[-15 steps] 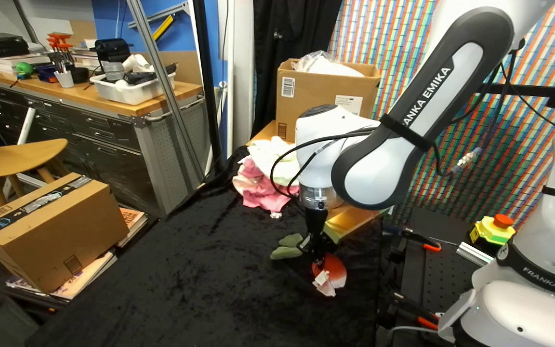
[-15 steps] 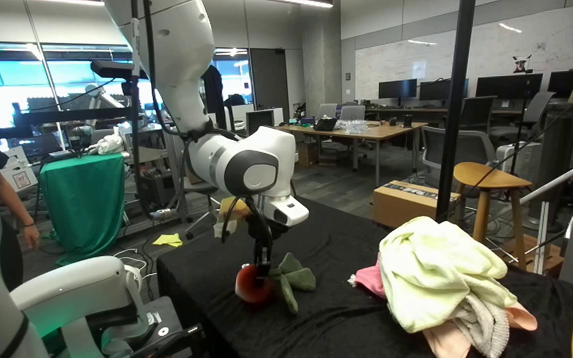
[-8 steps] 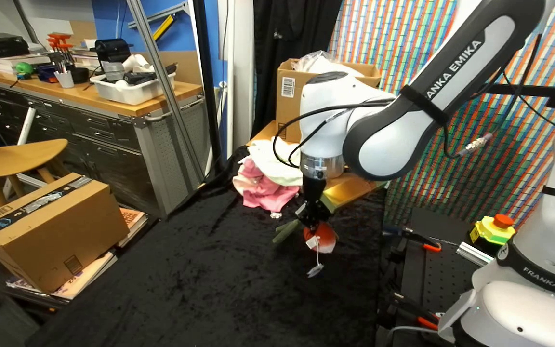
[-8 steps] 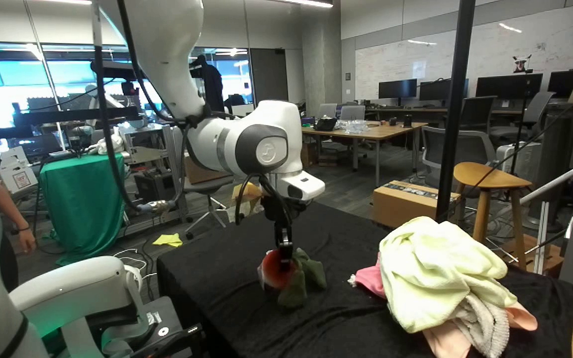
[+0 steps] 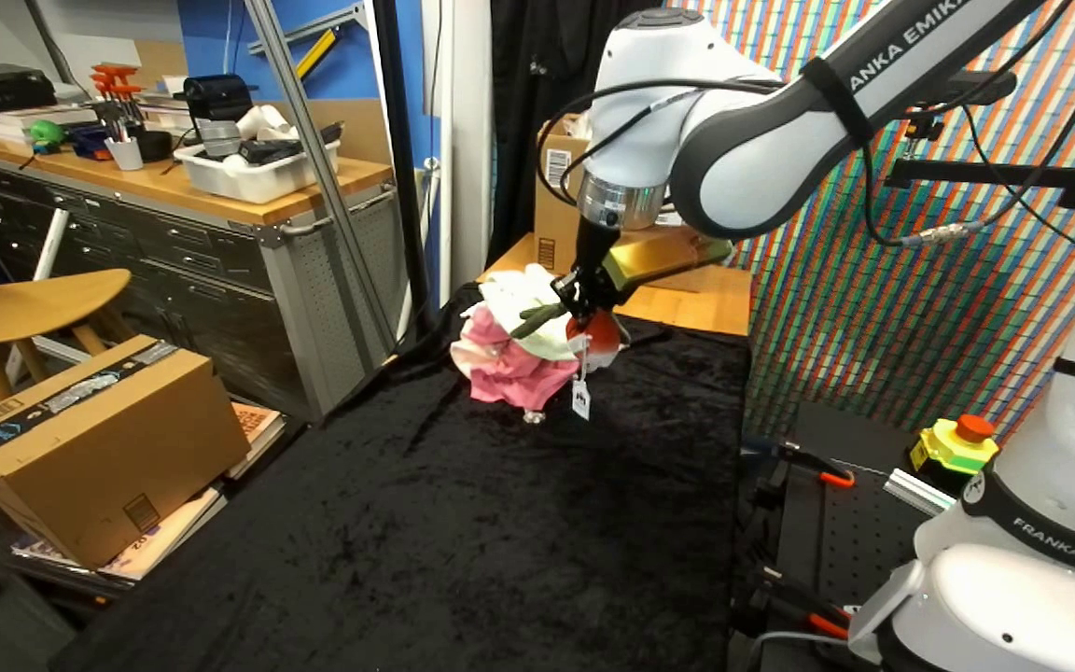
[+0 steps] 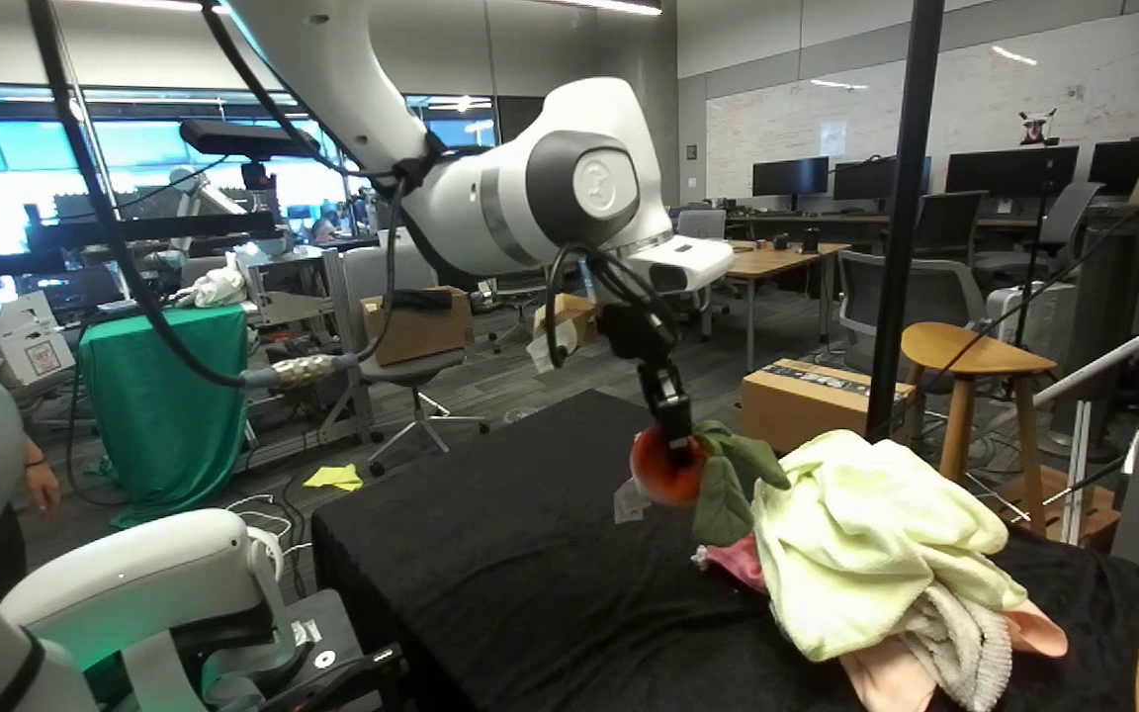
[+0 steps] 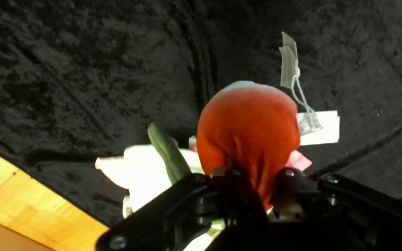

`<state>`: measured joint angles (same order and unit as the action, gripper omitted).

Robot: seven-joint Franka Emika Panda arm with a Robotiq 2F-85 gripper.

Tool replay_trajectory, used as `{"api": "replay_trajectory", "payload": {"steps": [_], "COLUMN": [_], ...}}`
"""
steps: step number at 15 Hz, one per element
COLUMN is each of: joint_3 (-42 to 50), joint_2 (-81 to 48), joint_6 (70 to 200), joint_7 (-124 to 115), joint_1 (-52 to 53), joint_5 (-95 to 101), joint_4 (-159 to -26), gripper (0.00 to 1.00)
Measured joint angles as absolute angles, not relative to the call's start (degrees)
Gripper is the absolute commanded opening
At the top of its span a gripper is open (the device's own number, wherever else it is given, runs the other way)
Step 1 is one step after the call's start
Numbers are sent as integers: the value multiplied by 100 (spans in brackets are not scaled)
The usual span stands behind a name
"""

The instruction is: Pile up all the objects on the table

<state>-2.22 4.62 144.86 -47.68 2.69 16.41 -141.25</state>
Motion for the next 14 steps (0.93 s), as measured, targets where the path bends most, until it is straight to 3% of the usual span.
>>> {"api": "replay_trajectory", "payload": {"steps": [6,14], "joint_3": [-112,261], "joint_2": [38,-1587], "joint_6": [13698,13371], "joint_7": [-4117,-3254], "joint_1": [-20,-89], "joint_5": [1646,1226], "joint_4": [-12753,-11050], "gripper": [10,10]}}
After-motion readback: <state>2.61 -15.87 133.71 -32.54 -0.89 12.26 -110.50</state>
